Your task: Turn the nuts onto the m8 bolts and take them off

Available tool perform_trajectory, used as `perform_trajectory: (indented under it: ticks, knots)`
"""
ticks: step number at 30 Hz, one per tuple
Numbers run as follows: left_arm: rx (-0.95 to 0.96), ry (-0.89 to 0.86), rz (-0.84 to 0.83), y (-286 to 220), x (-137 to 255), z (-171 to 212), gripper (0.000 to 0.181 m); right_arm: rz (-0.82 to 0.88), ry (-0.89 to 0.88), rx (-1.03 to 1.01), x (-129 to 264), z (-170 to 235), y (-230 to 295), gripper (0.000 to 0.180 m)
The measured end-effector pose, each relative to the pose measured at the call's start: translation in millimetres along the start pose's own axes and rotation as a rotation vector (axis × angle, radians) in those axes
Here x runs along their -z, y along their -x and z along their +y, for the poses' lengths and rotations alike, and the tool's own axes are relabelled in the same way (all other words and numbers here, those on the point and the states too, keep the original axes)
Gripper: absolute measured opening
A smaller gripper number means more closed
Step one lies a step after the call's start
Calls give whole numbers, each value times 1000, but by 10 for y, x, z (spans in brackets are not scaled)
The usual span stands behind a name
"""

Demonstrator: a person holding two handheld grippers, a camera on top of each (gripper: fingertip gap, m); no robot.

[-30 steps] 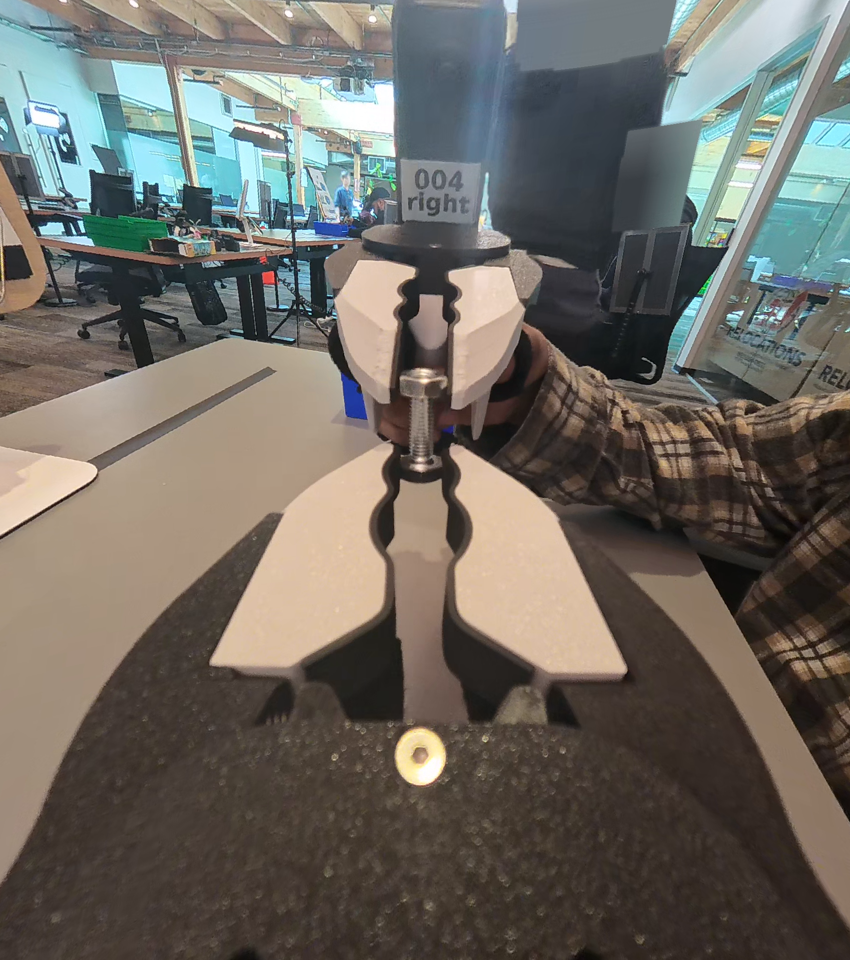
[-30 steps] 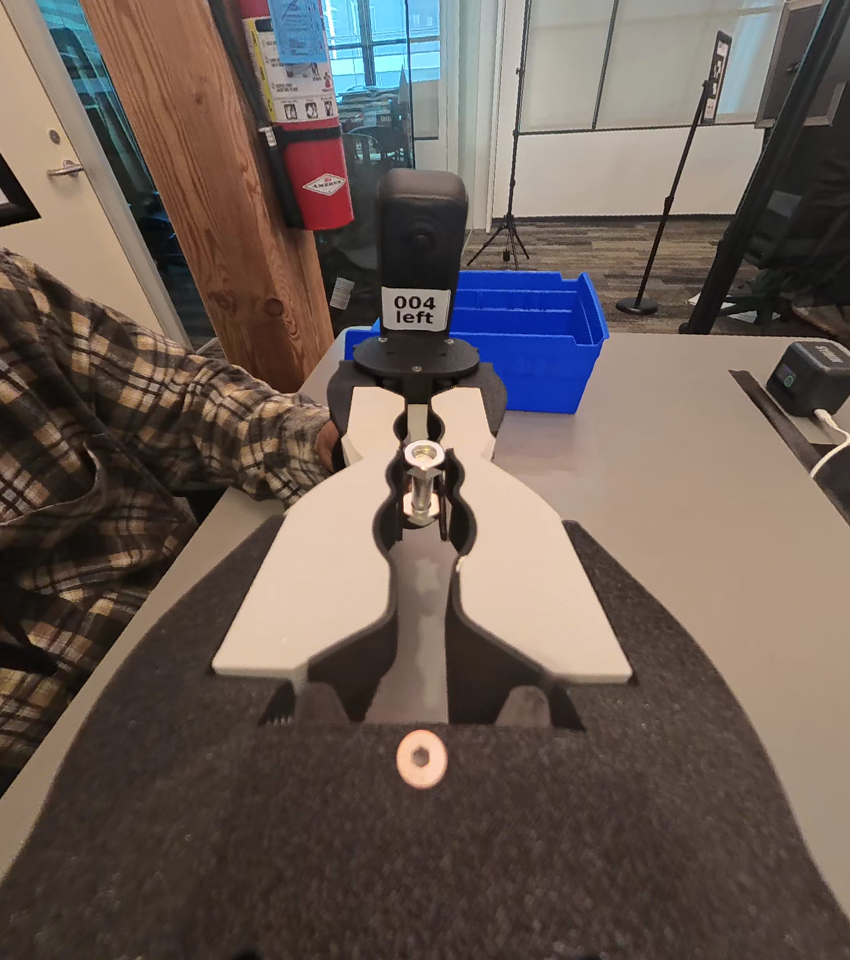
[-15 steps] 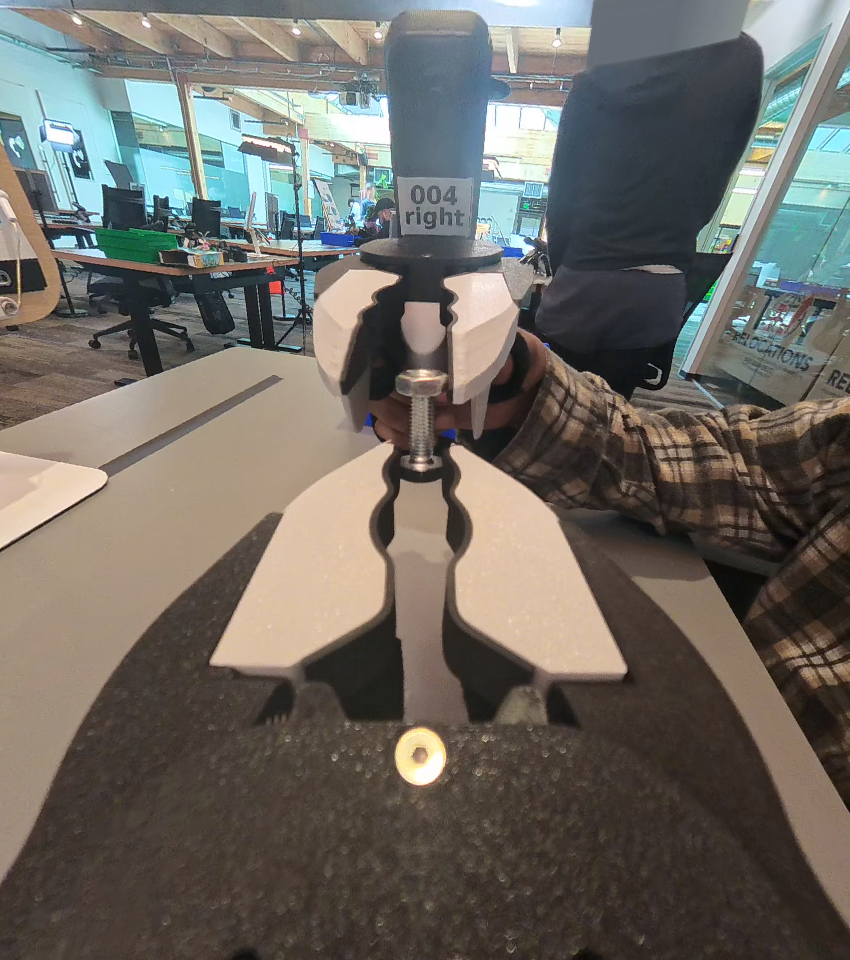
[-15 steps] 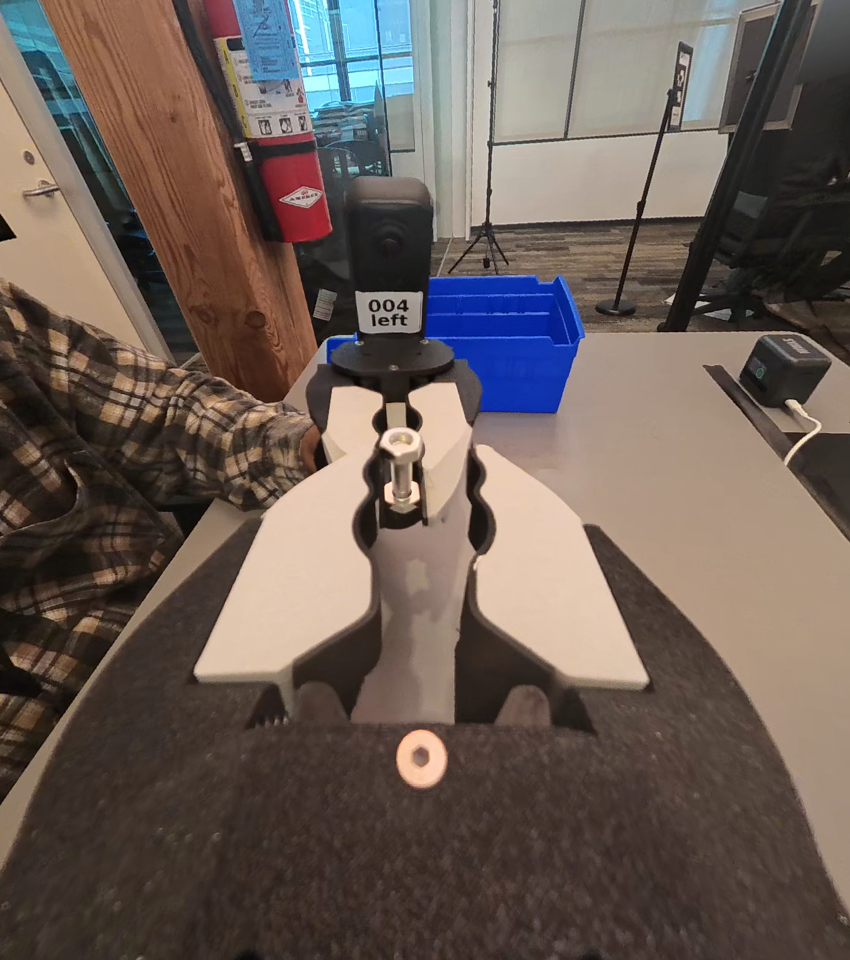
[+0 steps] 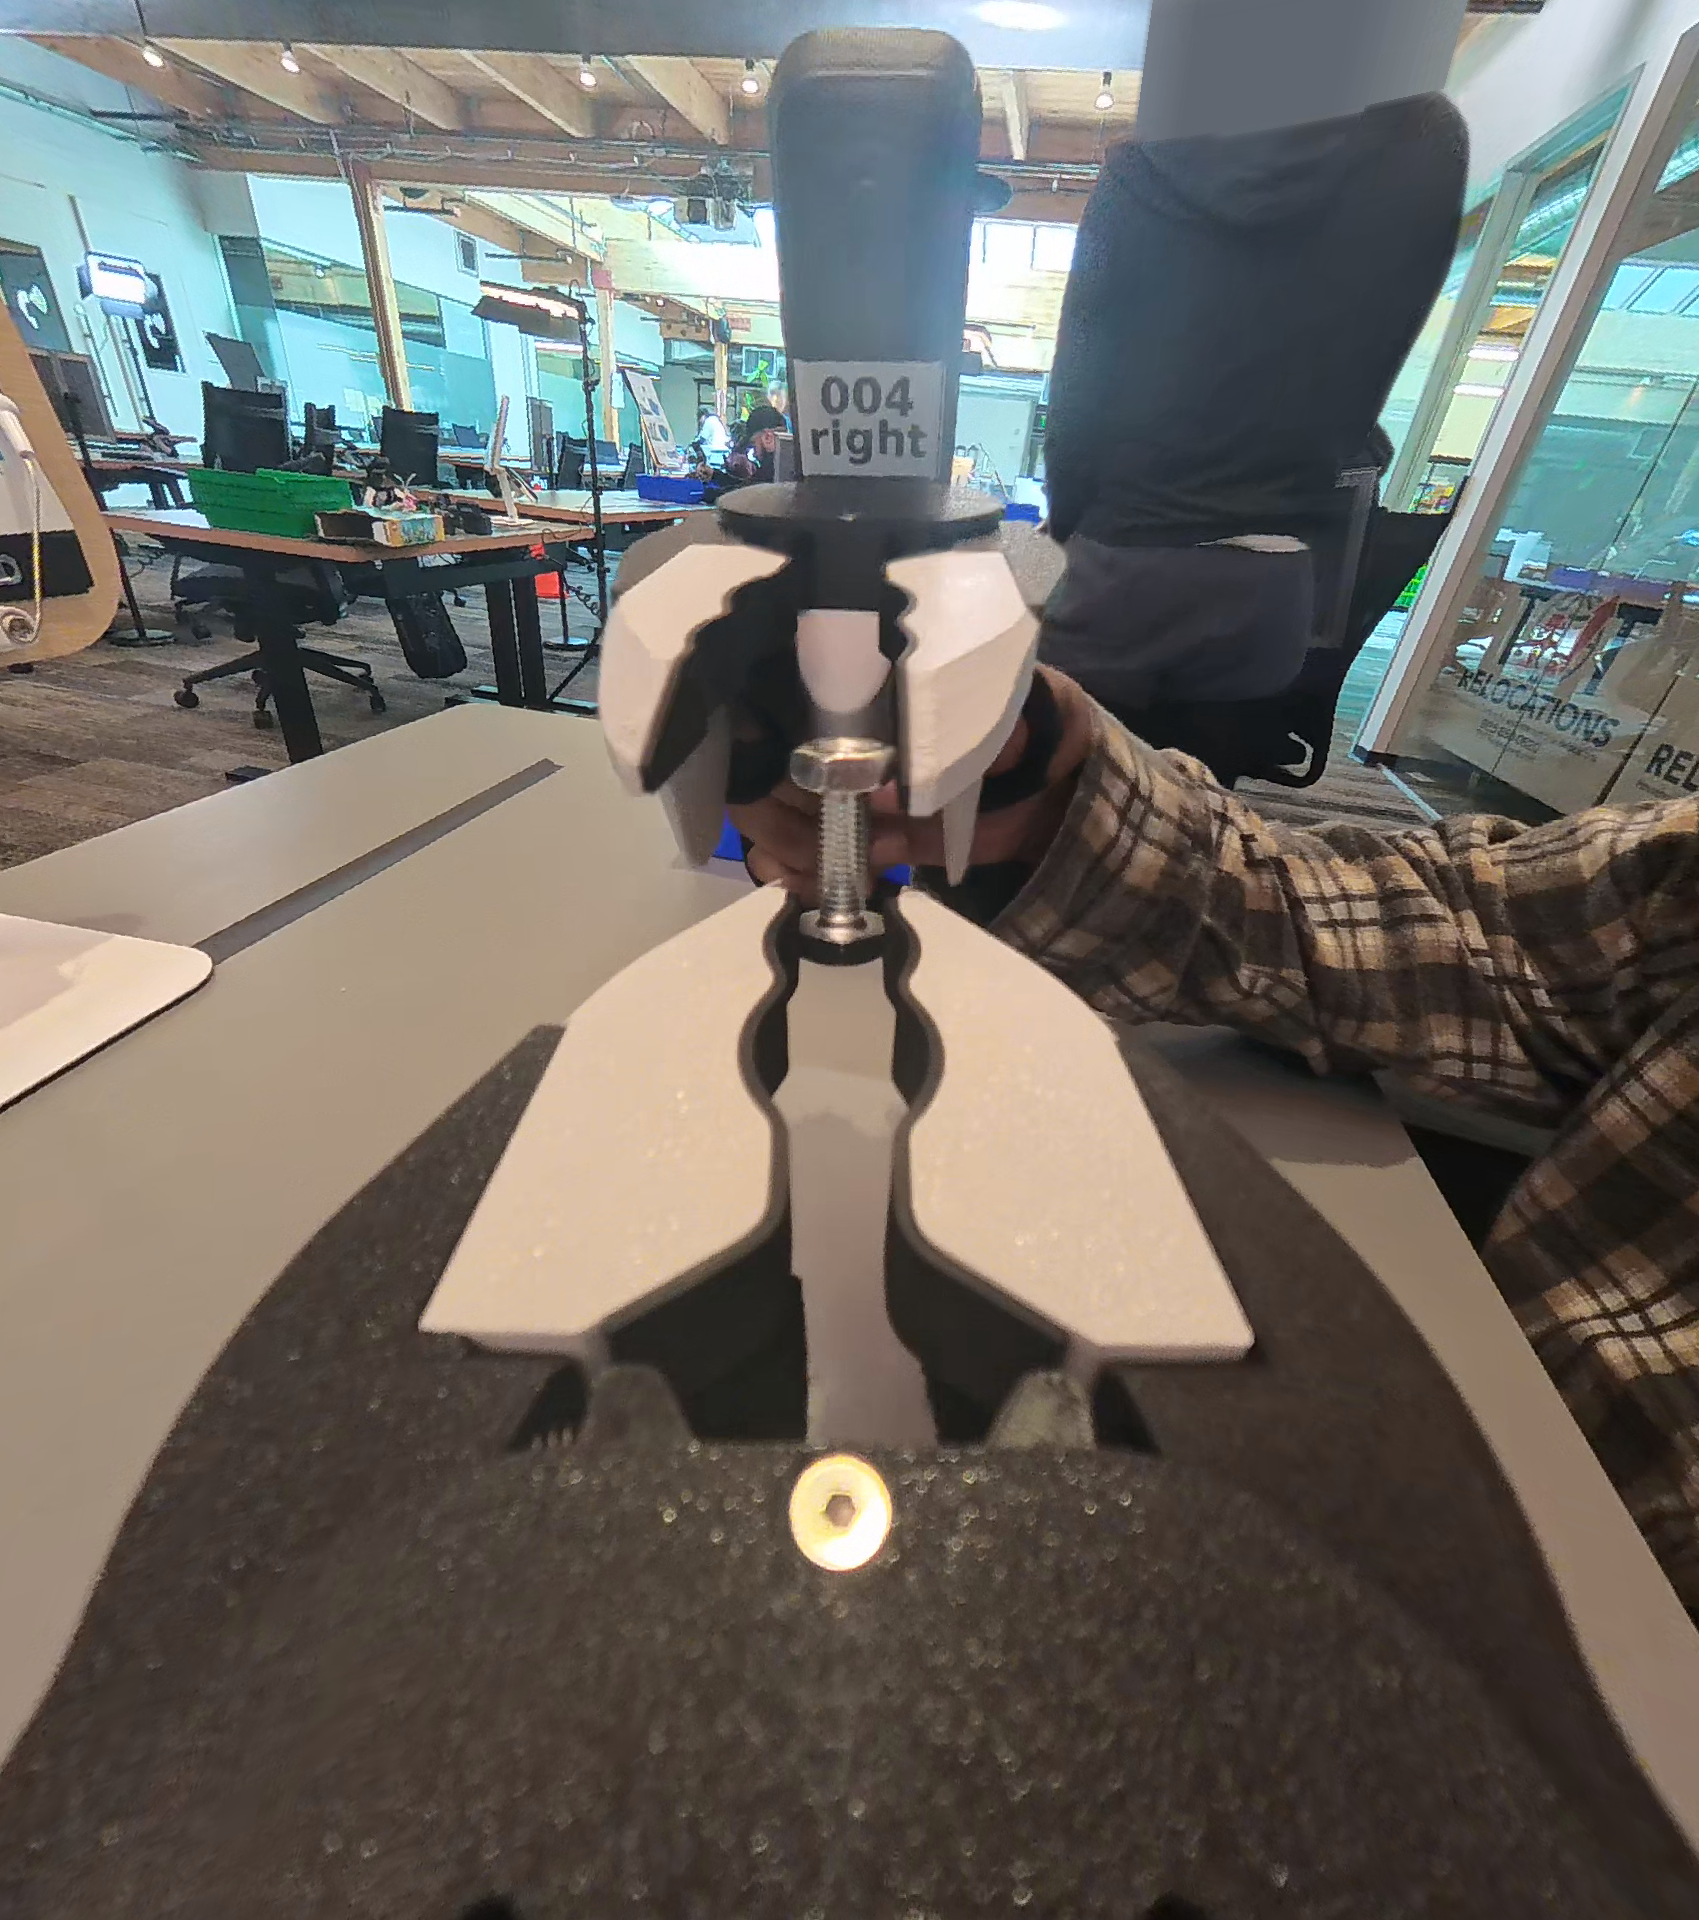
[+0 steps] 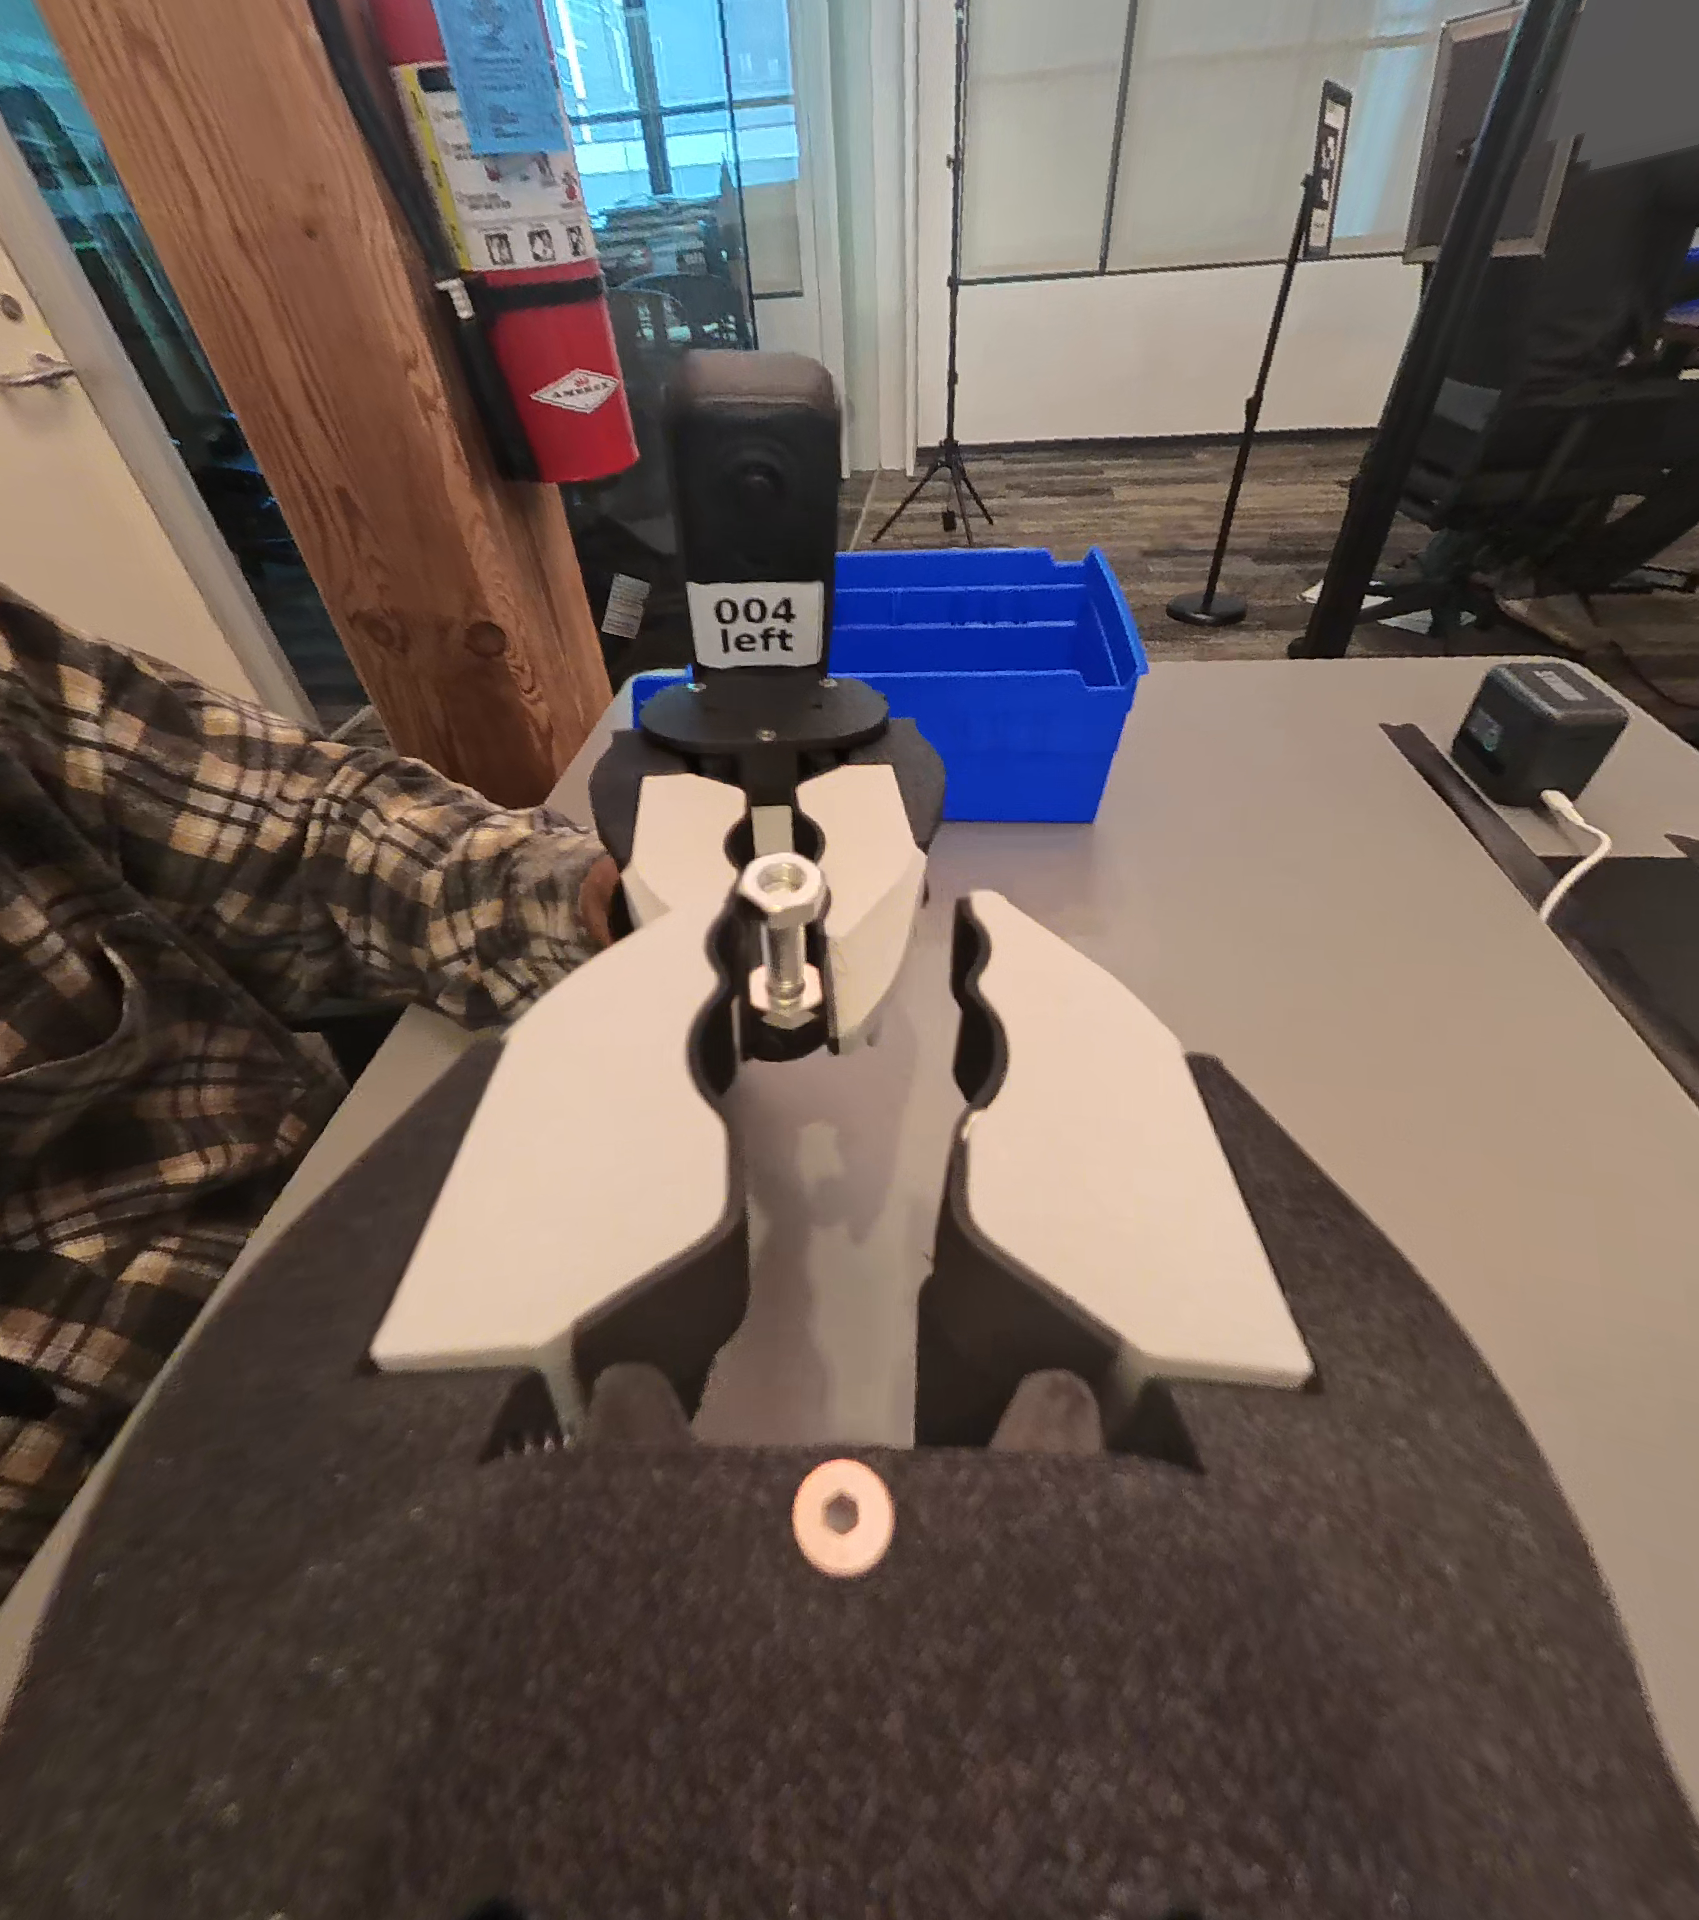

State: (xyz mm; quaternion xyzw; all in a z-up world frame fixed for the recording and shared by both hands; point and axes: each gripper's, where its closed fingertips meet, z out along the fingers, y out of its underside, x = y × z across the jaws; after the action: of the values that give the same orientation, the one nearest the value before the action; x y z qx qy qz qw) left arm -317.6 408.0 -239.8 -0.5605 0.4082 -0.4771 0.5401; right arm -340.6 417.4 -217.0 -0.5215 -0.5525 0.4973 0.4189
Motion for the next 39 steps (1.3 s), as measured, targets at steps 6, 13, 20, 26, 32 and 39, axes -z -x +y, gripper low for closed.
perform_trajectory:
  ticks: [6,13,20,26,32,39]
  knots:
    - [1,-1,-1,5,5,-2,14,1,-11,-15,49,-5,-30,39]
    - [0,3,1,-1,-6,9,14,-60,-9,-20,-46,-9,95,31]
    - [-3,1,1,-7,-3,3,14,-91,-53,-39,-12,-69,123,16]
    - [0,3,0,-2,-6,11,15,-70,-72,-7,27,-136,128,16]
    - [-26,41,-14,6,-36,74,14,41,-128,48,214,-386,151,16]
    - [-42,60,-8,-41,-76,114,14,364,-79,78,1202,-455,335,16]
